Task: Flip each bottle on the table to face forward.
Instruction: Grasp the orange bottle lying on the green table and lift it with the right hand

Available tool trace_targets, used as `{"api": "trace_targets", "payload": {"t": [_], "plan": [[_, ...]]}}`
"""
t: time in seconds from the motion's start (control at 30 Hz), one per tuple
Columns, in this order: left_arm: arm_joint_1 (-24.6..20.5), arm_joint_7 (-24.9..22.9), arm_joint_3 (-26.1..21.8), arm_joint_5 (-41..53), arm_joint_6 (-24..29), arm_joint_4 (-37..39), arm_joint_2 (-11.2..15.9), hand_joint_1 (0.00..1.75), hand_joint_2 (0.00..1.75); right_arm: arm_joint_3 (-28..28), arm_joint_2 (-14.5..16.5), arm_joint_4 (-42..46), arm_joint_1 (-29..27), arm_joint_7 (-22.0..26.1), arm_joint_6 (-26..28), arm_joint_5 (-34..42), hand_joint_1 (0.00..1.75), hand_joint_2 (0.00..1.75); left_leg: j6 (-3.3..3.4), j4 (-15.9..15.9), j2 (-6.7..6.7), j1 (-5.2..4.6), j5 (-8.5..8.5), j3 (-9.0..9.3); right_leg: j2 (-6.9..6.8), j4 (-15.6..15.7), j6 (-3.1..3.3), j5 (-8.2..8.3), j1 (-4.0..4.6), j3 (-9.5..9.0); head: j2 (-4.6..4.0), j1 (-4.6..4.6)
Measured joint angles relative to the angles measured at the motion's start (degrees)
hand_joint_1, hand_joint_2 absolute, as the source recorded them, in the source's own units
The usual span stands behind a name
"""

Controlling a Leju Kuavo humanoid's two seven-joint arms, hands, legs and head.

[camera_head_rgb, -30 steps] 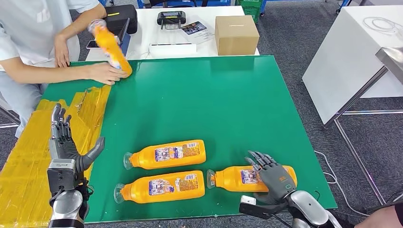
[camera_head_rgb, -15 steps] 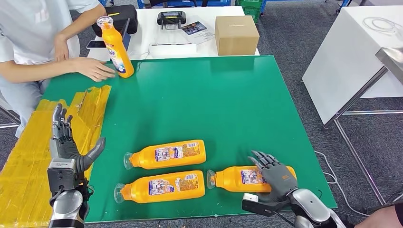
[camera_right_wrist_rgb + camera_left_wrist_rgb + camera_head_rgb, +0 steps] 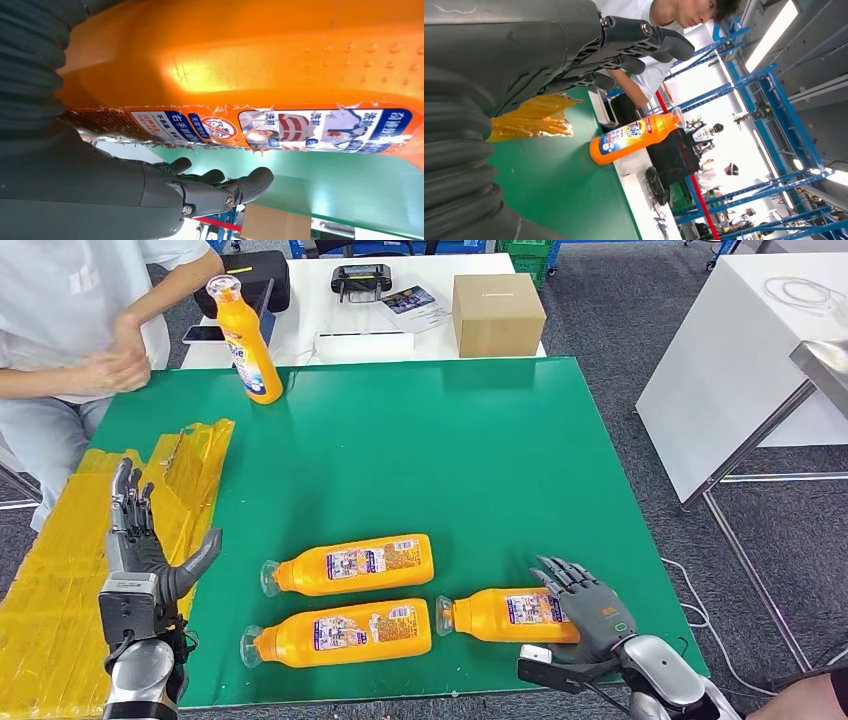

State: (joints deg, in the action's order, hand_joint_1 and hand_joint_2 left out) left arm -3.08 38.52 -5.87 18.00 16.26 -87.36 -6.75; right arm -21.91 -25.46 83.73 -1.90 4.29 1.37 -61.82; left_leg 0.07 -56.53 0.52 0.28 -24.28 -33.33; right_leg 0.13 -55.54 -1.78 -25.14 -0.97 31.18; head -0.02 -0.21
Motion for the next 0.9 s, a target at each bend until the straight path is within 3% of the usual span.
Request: {"api": "trace_targets", "payload": {"t": [0.13, 0.2, 0.37, 0.9], "plan": [[0.0, -0.09, 0.01, 0.0, -0.02, 0.01, -0.03, 0.0, 1.75, -0.18, -0.25, -0.03, -0.01, -0.17, -0.18, -0.08, 1.51, 1.75, 0.0, 0.0, -0.02, 0.0, 0.0, 0.02, 0.01, 0.0, 0.0, 0.0, 0.0, -0.01, 0.0, 0.0], [-0.01, -0.17, 0.01, -0.01, -0.05, 0.04, -0.06, 0.0, 1.75, -0.28, -0.44, -0.08, -0.01, -0.34, -0.33, -0.16, 1.66, 1.75, 0.01, 0.0, -0.02, 0.0, 0.0, 0.03, 0.01, 0.0, 0.0, 0.0, 0.0, -0.01, 0.0, 0.01], [-0.01, -0.3, 0.02, -0.04, -0.22, 0.34, -0.13, 0.0, 1.75, -0.44, -1.34, -0.22, 0.03, -0.49, -1.13, -0.07, 1.75, 1.75, 0.02, 0.0, 0.0, 0.0, 0.02, 0.03, 0.0, 0.0, 0.0, 0.0, -0.01, -0.02, 0.0, 0.01], [-0.12, -0.42, 0.04, -0.18, -0.49, 1.18, -0.17, 0.0, 1.75, -1.25, -3.37, -0.33, 0.41, -0.36, -1.3, 0.33, 1.75, 1.75, 0.02, 0.0, -0.01, -0.01, 0.01, 0.03, 0.0, 0.0, 0.0, 0.0, -0.01, -0.02, 0.0, 0.0]]}}
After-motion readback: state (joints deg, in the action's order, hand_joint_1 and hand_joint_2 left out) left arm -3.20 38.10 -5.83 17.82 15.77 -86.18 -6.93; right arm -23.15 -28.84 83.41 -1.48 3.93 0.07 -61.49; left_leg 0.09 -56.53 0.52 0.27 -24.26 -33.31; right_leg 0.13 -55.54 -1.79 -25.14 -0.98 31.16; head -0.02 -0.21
